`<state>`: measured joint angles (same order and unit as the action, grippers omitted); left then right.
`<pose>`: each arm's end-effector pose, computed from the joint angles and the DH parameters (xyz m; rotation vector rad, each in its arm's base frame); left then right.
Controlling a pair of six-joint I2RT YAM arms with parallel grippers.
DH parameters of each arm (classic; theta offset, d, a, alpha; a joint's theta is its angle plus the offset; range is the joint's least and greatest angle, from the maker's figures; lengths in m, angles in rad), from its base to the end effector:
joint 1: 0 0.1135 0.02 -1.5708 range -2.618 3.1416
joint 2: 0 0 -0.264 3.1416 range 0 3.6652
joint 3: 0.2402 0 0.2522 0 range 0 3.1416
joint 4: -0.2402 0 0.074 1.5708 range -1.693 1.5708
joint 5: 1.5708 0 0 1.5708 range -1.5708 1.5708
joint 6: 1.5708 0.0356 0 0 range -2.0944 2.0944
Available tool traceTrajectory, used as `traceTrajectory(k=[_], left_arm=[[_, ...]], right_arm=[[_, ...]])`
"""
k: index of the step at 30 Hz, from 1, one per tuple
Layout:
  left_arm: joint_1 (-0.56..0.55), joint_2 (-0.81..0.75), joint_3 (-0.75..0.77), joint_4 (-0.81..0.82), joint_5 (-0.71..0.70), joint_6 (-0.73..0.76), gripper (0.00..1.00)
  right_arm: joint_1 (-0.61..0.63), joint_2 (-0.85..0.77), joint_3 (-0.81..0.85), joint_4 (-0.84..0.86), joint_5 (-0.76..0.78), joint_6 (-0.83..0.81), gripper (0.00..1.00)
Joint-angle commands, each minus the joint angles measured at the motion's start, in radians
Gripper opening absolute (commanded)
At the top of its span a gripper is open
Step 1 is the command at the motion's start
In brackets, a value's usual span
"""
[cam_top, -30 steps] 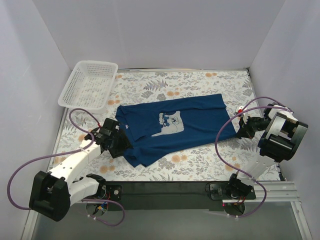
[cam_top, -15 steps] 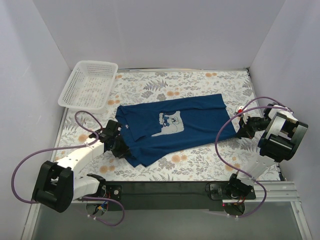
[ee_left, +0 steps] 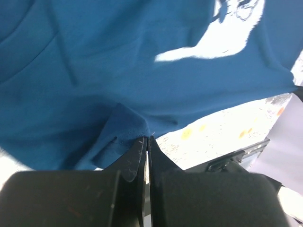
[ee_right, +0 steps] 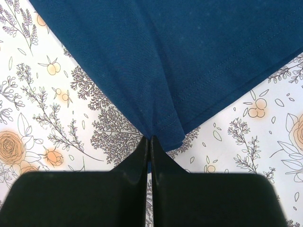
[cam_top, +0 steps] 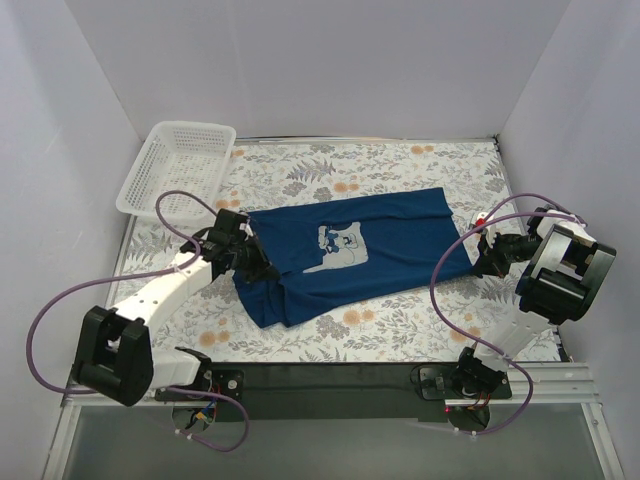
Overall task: Fold and stack the t-shirts
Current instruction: Fold the tshirt
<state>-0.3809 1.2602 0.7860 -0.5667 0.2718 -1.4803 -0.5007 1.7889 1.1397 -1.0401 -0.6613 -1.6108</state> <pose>0.2187 -0.0979 0.2129 -1.4291 2.5393 -0.8715 0.2706 -0.1231 0.1696 -1.3072 2.2073 0.5660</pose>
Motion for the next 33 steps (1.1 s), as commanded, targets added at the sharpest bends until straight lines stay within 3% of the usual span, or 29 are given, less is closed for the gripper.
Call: traceTrajectory(k=[1, 5, 6, 7, 12, 19, 28, 33], left_arm=[[0.004, 0.065, 0.044, 0.049, 0.069, 0.026, 0.00], [0.005, 0.166, 0.077, 0.105, 0.141, 0.049, 0.03], [0.004, 0.200, 0.090, 0.108, 0.153, 0.073, 0.09], [0.005, 0.217, 0.101, 0.108, 0.164, 0.087, 0.27], [0.005, 0.176, 0.162, 0.076, 0.063, 0.184, 0.51], [0.004, 0.035, 0.159, -0.076, -0.205, 0.342, 0.52], [-0.016, -0.051, 0.137, -0.131, -0.260, 0.465, 0.48], [-0.016, 0.033, 0.150, -0.180, -0.325, 0.598, 0.48]], right_arm=[[0.004, 0.007, 0.015, 0.002, -0.020, -0.001, 0.01], [0.004, 0.006, 0.008, 0.002, -0.014, -0.001, 0.01], [0.004, 0.006, 0.006, 0.002, -0.011, -0.004, 0.01], [0.004, 0.006, 0.006, 0.003, -0.009, -0.003, 0.01], [0.004, 0.000, -0.001, 0.003, -0.001, -0.008, 0.01], [0.004, 0.004, -0.001, 0.003, -0.003, -0.009, 0.01], [0.004, 0.012, -0.001, 0.003, -0.001, -0.005, 0.01], [0.004, 0.012, 0.005, 0.002, -0.006, -0.001, 0.01]])
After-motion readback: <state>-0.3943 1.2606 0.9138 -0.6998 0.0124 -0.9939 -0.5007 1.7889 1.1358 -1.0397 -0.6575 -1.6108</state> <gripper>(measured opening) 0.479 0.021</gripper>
